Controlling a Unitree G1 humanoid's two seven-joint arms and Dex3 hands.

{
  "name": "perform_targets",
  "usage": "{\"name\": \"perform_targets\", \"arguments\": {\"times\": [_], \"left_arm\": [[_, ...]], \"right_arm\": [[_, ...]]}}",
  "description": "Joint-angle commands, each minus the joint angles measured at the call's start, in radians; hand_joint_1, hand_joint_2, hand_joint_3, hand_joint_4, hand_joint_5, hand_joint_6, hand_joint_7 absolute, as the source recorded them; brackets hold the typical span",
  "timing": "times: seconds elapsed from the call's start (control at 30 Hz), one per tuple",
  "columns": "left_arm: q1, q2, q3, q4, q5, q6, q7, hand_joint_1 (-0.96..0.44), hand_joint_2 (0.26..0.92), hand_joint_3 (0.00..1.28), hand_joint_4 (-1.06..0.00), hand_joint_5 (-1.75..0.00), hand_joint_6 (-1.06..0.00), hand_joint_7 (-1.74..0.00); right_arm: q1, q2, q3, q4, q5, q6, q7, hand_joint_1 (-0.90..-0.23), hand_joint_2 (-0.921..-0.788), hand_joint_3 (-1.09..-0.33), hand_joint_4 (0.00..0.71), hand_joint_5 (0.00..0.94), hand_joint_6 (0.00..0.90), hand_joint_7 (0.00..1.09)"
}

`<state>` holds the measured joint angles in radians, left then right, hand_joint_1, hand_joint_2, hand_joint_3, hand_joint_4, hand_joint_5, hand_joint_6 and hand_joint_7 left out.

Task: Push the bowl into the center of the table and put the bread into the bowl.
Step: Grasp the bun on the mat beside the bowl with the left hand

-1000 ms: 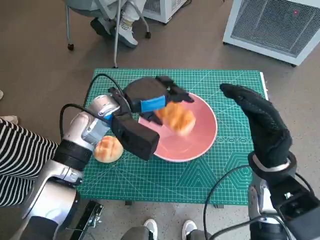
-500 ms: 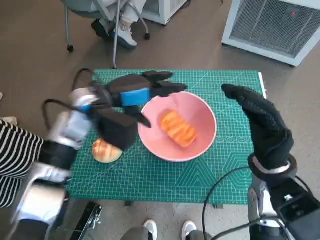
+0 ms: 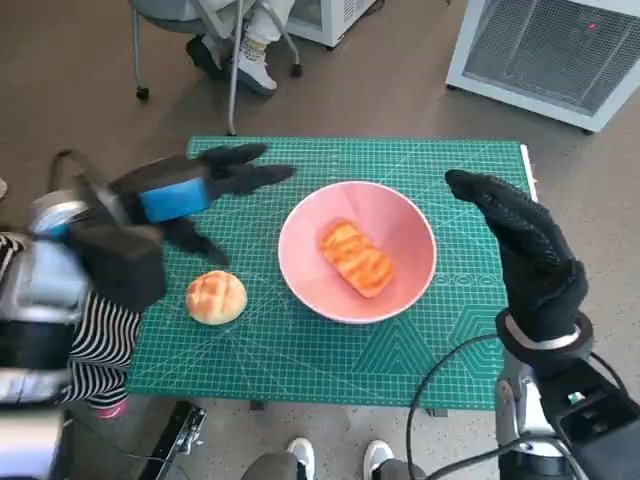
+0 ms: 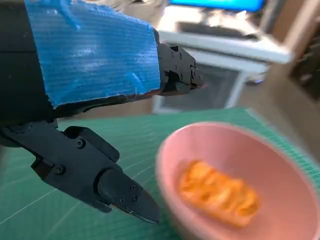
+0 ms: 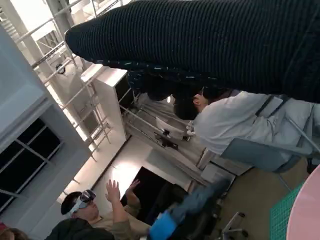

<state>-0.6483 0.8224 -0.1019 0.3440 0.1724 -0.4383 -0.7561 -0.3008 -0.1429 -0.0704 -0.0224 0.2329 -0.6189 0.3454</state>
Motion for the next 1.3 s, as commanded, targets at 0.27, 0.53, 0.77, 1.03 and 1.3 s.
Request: {"name": "perform_targets", "arguments": {"times": [0.27,0.53,0.77,1.03,1.3], "left_arm": [[0.124,0.097,0.034,-0.092,-0.069,0.091,-0.140,-0.40,0.733,0.00,-0.01,0.00,-0.21,-0.02],[0.178,0.094,0.019,-0.125,-0.057,0.147,-0.169,-0.36,0.728,0.00,-0.02,0.00,-0.21,-0.02],[0.195,0.069,-0.018,-0.113,-0.017,0.175,-0.155,-0.29,0.722,0.00,-0.04,-0.01,-0.22,-0.01],[0.189,-0.005,-0.077,-0.019,0.079,0.138,-0.055,-0.22,0.721,0.00,-0.13,-0.02,-0.27,-0.02],[0.173,-0.060,-0.125,0.109,0.192,0.048,0.108,-0.15,0.721,0.00,-0.29,-0.02,-0.38,-0.03]], "right_arm": [[0.018,0.005,-0.001,0.000,0.008,0.013,-0.006,-0.692,-0.921,-0.680,0.130,0.000,0.014,0.46],[0.006,0.008,-0.001,0.021,0.013,0.005,0.000,-0.689,-0.921,-0.677,0.130,0.001,0.015,0.46],[-0.001,0.007,0.001,0.029,0.015,0.005,0.003,-0.682,-0.921,-0.677,0.127,0.000,0.016,0.46],[-0.004,0.004,0.002,0.036,0.021,0.003,0.010,-0.682,-0.921,-0.675,0.127,0.000,0.017,0.46],[-0.005,0.002,0.002,0.040,0.024,0.001,0.014,-0.680,-0.921,-0.674,0.128,0.001,0.019,0.46]]}}
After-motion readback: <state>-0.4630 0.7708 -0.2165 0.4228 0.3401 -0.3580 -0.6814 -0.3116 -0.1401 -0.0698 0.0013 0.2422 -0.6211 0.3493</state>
